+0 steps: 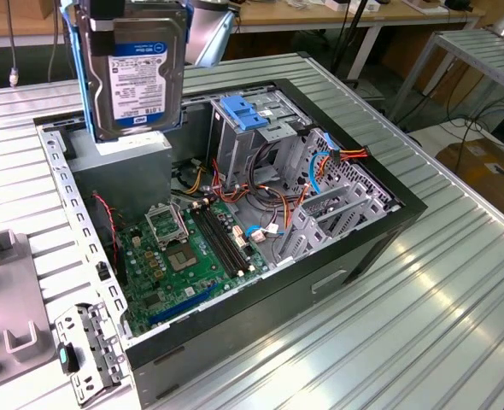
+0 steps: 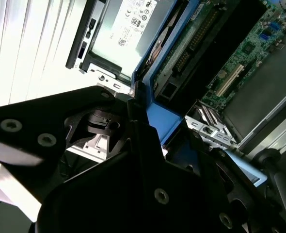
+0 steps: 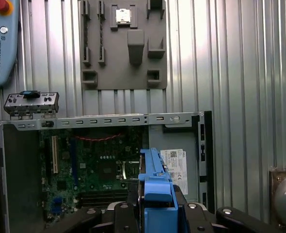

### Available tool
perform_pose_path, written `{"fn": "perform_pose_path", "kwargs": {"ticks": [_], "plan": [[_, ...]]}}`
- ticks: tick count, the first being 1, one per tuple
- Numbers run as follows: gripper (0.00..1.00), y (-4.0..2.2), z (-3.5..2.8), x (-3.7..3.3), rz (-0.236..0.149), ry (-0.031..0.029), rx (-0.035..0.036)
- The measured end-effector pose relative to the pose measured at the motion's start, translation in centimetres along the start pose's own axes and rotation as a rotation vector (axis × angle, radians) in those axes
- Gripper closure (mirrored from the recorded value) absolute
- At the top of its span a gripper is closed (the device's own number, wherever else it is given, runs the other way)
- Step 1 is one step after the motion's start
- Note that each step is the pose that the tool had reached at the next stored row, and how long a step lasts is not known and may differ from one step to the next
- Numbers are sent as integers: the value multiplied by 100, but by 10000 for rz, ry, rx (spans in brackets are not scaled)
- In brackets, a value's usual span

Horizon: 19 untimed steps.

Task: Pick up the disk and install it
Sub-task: 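Pick up the disk, then insert the disk into the insertion slot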

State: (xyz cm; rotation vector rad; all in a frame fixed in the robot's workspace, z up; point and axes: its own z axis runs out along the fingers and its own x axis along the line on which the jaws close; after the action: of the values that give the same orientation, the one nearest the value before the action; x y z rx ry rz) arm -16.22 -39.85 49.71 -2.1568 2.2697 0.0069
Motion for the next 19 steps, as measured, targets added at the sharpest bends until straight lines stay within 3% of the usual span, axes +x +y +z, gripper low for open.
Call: {"fn": "perform_pose_path", "kwargs": {"ticks": [2,8,19], "plan": [[63,-37,0,-2,0,5,-1],[63,-56,1,-3,0,4,0],[63,-59,1,19,0,12,1]]}}
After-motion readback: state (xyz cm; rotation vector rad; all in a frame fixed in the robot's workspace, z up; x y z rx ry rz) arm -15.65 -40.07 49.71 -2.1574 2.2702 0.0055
